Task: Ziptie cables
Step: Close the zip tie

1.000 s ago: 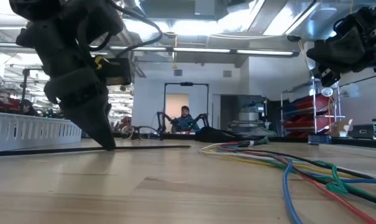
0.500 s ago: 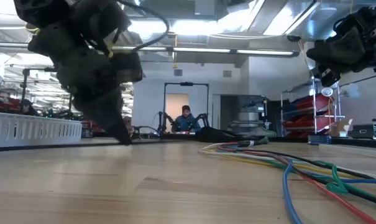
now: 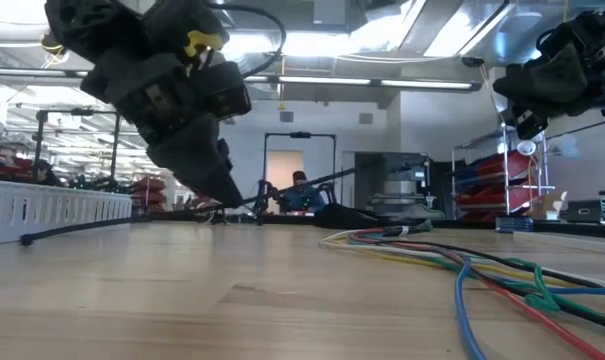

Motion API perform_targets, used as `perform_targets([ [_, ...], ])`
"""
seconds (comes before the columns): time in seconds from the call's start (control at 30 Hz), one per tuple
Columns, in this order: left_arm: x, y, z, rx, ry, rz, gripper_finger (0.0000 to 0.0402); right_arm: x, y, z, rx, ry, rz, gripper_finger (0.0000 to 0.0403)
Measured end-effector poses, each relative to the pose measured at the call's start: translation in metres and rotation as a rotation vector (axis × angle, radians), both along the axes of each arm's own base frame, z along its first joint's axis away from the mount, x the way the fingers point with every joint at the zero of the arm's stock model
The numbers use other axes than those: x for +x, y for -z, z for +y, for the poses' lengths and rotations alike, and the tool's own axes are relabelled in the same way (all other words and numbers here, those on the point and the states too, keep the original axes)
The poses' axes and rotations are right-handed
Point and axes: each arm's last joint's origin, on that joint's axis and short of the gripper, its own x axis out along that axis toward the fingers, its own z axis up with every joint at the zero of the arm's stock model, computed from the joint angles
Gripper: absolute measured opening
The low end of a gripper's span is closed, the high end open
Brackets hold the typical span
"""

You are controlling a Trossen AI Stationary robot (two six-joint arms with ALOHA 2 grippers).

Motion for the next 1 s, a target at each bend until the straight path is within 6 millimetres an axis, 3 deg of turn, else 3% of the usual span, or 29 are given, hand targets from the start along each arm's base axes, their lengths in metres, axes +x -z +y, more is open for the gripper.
perform_targets([
  [0.27,0.005,0.024,0.009,0.184,0.092,0.017,0.0001,0.000,0.000,0.000,0.000,0.000,0.000,0.0000],
  [0.4,0.006,0.025,0.009,0.205,0.100,0.014,0.0006,0.000,0.000,0.000,0.000,0.000,0.000,0.0000],
  [0.63,0.006,0.025,0.012,0.237,0.067,0.017,0.0055,0.000,0.000,0.000,0.000,0.000,0.000,0.0000],
  [0.83,0.010,0.015,0.019,0.260,0.018,0.011,0.0105,0.000,0.000,0.000,0.000,0.000,-0.001,0.0000],
  [1.0,0.010,-0.006,0.022,0.358,-0.009,0.049,0.0117,0.000,0.000,0.000,0.000,0.000,0.000,0.0000],
])
